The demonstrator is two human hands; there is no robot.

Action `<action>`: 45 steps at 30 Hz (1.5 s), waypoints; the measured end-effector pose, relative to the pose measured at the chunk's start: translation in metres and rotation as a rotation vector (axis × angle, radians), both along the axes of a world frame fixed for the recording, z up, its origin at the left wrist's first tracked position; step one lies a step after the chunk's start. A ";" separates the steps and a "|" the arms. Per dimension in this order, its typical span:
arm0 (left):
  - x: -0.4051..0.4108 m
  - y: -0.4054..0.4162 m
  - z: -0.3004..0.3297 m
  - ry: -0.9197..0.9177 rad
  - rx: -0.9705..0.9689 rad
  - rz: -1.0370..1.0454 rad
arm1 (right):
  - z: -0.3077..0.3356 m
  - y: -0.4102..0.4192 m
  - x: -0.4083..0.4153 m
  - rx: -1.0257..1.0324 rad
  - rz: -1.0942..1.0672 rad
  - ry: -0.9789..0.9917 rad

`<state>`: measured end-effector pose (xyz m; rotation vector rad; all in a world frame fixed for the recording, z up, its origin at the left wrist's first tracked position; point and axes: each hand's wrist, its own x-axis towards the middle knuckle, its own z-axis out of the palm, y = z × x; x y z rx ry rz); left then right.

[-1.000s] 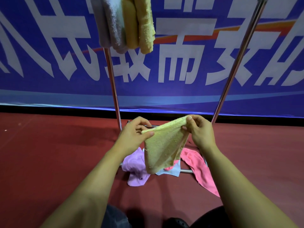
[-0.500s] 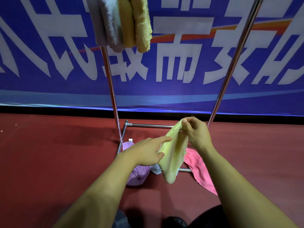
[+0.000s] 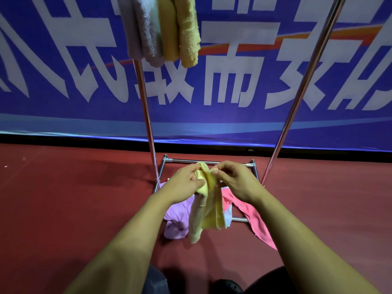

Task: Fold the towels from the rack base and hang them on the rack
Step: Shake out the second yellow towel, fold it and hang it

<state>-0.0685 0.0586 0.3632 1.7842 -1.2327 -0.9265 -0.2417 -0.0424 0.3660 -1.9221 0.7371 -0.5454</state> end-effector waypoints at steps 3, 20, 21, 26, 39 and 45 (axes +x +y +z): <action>0.002 0.002 0.003 0.018 -0.040 0.017 | -0.001 0.004 0.003 -0.010 0.045 0.024; 0.001 0.011 0.023 0.252 0.009 0.182 | 0.002 0.019 0.012 -0.093 0.017 0.081; 0.002 0.011 0.023 0.300 0.004 0.207 | 0.001 0.020 0.012 -0.093 0.017 0.082; 0.002 0.012 0.023 0.488 -0.033 0.298 | -0.001 0.025 0.019 -0.205 -0.031 0.072; 0.000 0.012 0.015 -0.530 -0.005 0.204 | -0.002 0.006 0.012 -0.284 -0.208 0.030; -0.014 0.001 0.022 -0.093 -0.313 0.294 | 0.006 0.003 0.007 0.010 -0.291 -0.184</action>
